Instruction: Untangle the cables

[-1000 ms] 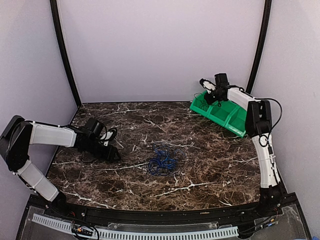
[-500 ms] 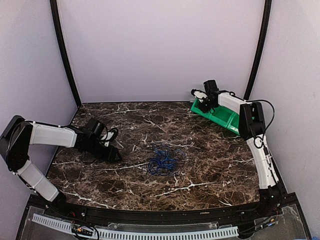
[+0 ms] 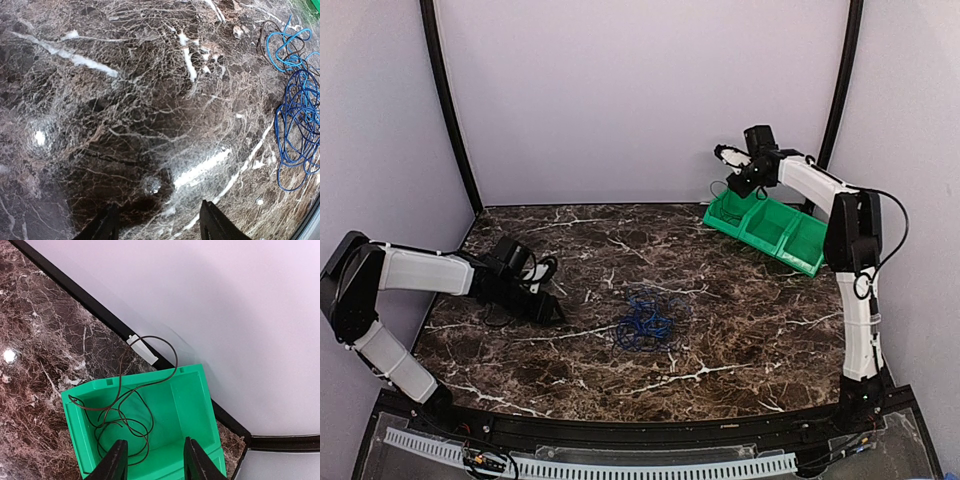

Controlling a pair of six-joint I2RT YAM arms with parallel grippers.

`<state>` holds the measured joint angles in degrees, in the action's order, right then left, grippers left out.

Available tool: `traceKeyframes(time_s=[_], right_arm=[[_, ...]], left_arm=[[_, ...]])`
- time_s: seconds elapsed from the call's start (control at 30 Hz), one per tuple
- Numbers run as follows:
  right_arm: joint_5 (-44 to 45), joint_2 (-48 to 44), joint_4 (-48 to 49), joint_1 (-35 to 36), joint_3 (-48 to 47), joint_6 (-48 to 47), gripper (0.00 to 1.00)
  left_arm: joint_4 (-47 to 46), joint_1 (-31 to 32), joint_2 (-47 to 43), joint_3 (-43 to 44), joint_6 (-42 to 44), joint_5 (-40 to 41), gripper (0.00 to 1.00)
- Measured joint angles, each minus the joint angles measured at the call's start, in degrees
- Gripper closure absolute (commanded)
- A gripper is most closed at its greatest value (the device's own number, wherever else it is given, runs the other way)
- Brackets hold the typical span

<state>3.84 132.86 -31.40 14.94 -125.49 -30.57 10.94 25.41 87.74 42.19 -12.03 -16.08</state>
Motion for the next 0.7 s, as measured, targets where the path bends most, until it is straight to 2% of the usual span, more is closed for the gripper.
traceKeyframes(time_s=[0.23, 0.43, 0.7], right_arm=[[-0.13, -2.80, -1.68, 0.00, 4.61, 1.03, 0.57], [-6.75, -3.15, -1.79, 0.00, 8.00, 3.85, 0.51], [-13.77, 3.13, 1.51, 0.07, -2.54, 8.63, 0.48]], left_arm=[[0.00, 0.11, -1.64, 0.00, 0.00, 0.00, 0.42], [0.00, 0.37, -1.75, 0.00, 0.00, 0.00, 0.41], [0.02, 1.70, -3.04, 0.00, -0.22, 0.39, 0.41]])
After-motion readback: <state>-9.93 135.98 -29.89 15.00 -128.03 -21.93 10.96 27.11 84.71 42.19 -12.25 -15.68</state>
